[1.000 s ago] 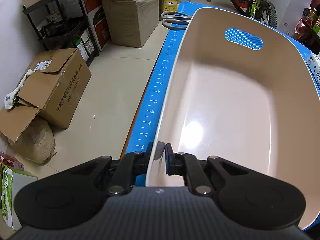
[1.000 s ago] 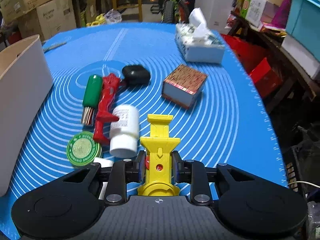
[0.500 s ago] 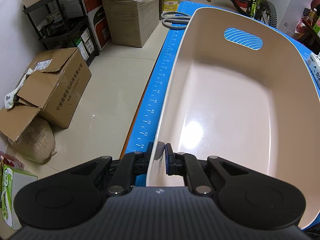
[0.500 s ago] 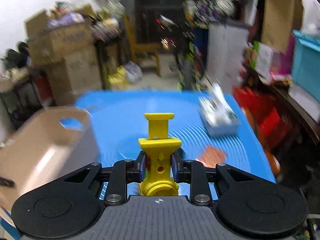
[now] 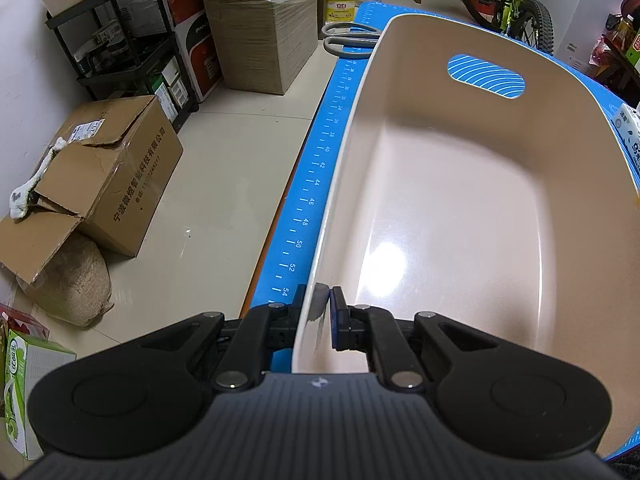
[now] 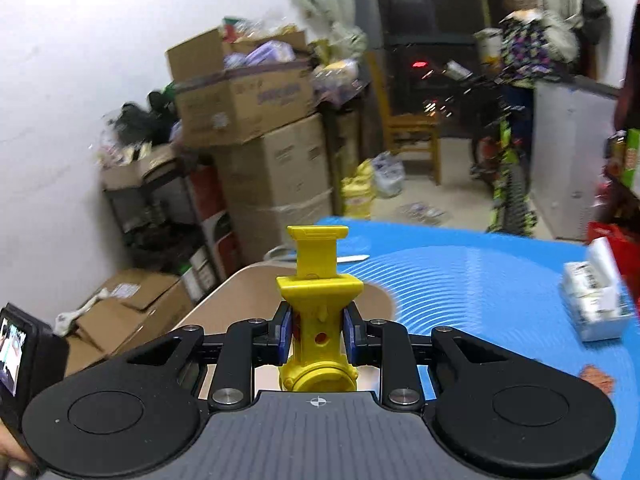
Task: Organize rigid objects
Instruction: 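Carry the yellow tool into the basket and release it, then move the right gripper to the white charger and grasp it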
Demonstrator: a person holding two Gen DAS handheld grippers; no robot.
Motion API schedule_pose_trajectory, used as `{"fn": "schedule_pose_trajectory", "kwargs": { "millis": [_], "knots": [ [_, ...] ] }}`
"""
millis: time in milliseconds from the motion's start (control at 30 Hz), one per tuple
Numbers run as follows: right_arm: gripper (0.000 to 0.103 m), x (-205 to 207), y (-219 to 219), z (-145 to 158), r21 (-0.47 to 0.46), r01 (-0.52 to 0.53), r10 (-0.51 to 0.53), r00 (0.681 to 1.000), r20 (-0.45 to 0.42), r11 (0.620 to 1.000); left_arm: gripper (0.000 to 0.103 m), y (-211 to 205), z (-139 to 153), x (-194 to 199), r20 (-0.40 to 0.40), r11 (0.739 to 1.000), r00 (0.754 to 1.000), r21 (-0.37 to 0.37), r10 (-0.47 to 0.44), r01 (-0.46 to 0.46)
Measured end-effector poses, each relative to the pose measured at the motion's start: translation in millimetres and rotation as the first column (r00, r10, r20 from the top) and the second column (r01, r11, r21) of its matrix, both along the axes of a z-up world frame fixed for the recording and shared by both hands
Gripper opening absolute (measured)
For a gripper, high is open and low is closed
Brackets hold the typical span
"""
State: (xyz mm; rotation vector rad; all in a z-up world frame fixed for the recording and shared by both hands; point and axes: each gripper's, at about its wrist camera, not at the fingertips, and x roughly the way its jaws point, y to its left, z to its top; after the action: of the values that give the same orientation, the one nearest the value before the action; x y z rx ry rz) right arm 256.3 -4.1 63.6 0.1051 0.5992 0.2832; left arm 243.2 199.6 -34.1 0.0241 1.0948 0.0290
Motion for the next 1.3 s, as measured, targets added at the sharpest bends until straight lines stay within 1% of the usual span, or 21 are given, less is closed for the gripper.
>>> {"fn": "schedule_pose_trajectory", "kwargs": {
  "millis": [167,300,467,533,600,633,667,733,767,833,900,1000,1167,1300],
  "knots": [
    [0.034,12,40,-28,-0.051,-0.063,0.058,0.994,-0.093,0.997,0.012,0,-1,0,0.000,1.000,1.000,0.002,0.001,-0.001],
    [0.034,23,60,-50,-0.102,-0.102,0.082,0.979,-0.187,0.990,0.012,0,-1,0,-0.001,1.000,1.000,0.001,-0.001,0.001],
    [0.034,33,68,-72,-0.146,-0.130,0.078,0.945,-0.317,0.981,0.012,0,-1,0,-0.001,1.000,1.000,0.001,0.000,0.000],
    [0.034,34,67,-81,-0.162,-0.134,0.069,0.933,-0.354,0.978,0.012,0,-1,0,-0.002,1.000,1.000,0.001,0.000,0.000],
    [0.035,33,63,-85,-0.163,-0.133,0.063,0.926,-0.373,0.978,0.012,0,-1,0,-0.001,1.000,1.000,0.000,0.001,-0.001],
    [0.036,31,64,-85,-0.161,-0.137,0.070,0.928,-0.365,0.977,0.012,0,0,0,0.000,1.000,1.000,-0.001,0.000,0.000],
    [0.041,27,63,-84,-0.157,-0.137,0.073,0.931,-0.357,0.978,0.012,-2,-1,0,0.000,1.000,1.000,-0.001,0.000,0.000],
    [0.048,24,62,-79,-0.137,-0.131,0.078,0.938,-0.339,0.982,0.012,-3,-2,0,-0.002,1.000,1.000,0.003,0.001,-0.001],
    [0.052,21,60,-74,-0.130,-0.127,0.079,0.943,-0.322,0.983,0.012,-3,-2,0,-0.003,1.000,1.000,0.003,0.002,-0.002],
    [0.063,17,57,-65,-0.121,-0.117,0.079,0.956,-0.282,0.986,0.012,-3,-2,1,-0.003,1.000,1.000,0.002,0.002,-0.002],
    [0.070,14,51,-55,-0.116,-0.098,0.067,0.967,-0.247,0.988,0.013,-3,-2,1,-0.001,1.000,1.000,0.001,0.002,-0.002],
    [0.071,14,37,-40,-0.094,-0.072,0.050,0.976,-0.213,0.993,0.012,-2,-2,1,-0.002,1.000,1.000,0.000,0.002,-0.002],
    [0.075,9,3,-23,-0.066,0.002,-0.013,0.986,-0.164,0.998,0.013,-2,-2,1,-0.002,1.000,1.000,-0.001,0.003,-0.003],
    [0.080,-1,-25,-15,-0.083,0.070,-0.080,0.989,-0.126,0.994,0.013,-2,-2,1,-0.002,1.000,1.000,-0.001,0.003,-0.003]
  ]
}}
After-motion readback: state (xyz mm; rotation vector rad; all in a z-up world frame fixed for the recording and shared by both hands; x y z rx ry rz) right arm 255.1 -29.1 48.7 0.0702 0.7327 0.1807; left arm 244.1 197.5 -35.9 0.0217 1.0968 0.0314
